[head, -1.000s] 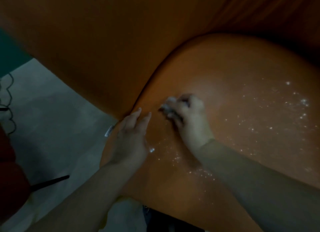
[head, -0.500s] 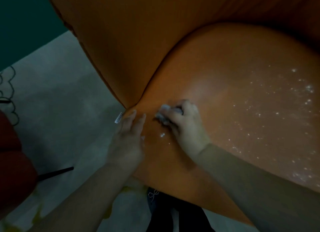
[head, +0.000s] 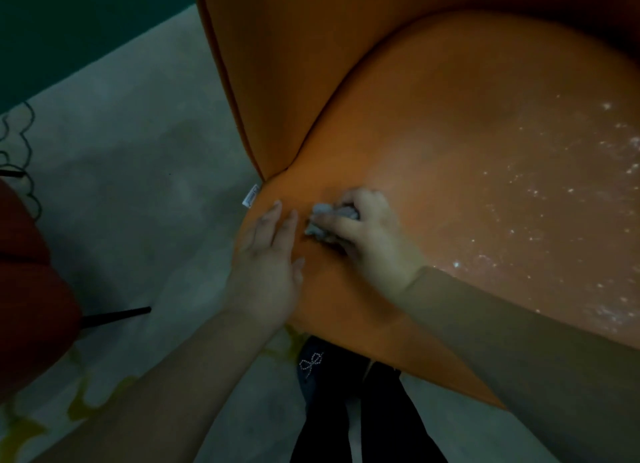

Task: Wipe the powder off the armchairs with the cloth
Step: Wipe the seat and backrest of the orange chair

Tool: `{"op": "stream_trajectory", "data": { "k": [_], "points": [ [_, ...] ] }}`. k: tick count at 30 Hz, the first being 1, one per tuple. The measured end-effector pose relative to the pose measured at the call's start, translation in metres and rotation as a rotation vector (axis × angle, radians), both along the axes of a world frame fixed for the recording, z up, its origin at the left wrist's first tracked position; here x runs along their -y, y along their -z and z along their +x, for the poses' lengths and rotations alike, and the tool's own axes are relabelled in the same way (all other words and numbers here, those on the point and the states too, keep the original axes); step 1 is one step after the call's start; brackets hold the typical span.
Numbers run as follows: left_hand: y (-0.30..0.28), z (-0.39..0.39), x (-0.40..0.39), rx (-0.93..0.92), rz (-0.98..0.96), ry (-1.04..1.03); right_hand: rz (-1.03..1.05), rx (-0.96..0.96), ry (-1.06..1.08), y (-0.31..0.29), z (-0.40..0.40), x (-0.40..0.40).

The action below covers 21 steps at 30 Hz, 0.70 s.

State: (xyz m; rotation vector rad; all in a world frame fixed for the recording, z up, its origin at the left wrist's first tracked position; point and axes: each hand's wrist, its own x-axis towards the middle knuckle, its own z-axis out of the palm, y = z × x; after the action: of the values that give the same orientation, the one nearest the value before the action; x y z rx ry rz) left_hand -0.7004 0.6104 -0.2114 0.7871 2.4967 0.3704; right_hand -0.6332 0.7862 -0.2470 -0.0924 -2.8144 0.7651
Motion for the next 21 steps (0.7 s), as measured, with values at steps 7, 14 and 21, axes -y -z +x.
{"op": "stream_trajectory", "data": {
  "k": [7, 14, 21],
  "points": [
    [-0.003, 0.012, 0.000, -0.004, 0.022, -0.016, -0.106, 0.039, 0.415, 0.000, -0.006, -0.027],
    [-0.009, 0.021, -0.001, 0.001, -0.002, 0.016, 0.170, 0.039, 0.022, 0.008, 0.063, -0.008],
    [-0.009, 0.039, -0.016, -0.007, 0.022, 0.025, -0.002, 0.019, 0.592, -0.002, 0.040, -0.041]
  ]
}}
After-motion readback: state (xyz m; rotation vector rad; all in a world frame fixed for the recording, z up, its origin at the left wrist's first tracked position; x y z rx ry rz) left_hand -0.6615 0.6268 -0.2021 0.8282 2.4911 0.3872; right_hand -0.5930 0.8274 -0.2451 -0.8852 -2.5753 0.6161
